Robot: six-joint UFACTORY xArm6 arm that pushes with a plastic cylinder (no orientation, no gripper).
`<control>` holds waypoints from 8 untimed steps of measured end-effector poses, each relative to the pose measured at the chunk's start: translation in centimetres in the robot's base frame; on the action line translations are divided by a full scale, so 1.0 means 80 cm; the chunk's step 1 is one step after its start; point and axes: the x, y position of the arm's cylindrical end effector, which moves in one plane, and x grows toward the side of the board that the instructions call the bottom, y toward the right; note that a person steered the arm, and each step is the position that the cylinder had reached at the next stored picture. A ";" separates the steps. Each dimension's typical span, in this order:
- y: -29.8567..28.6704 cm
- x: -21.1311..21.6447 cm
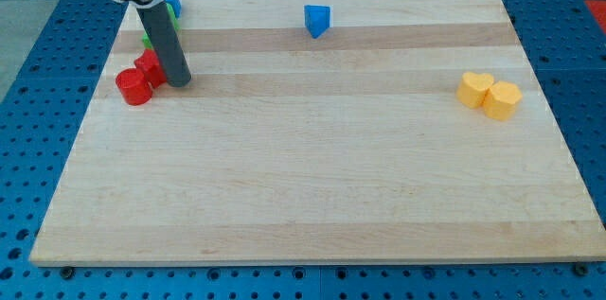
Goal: Point arm on top right side blue triangle
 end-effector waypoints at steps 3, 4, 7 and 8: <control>-0.003 -0.035; 0.042 -0.034; 0.162 -0.201; 0.255 -0.196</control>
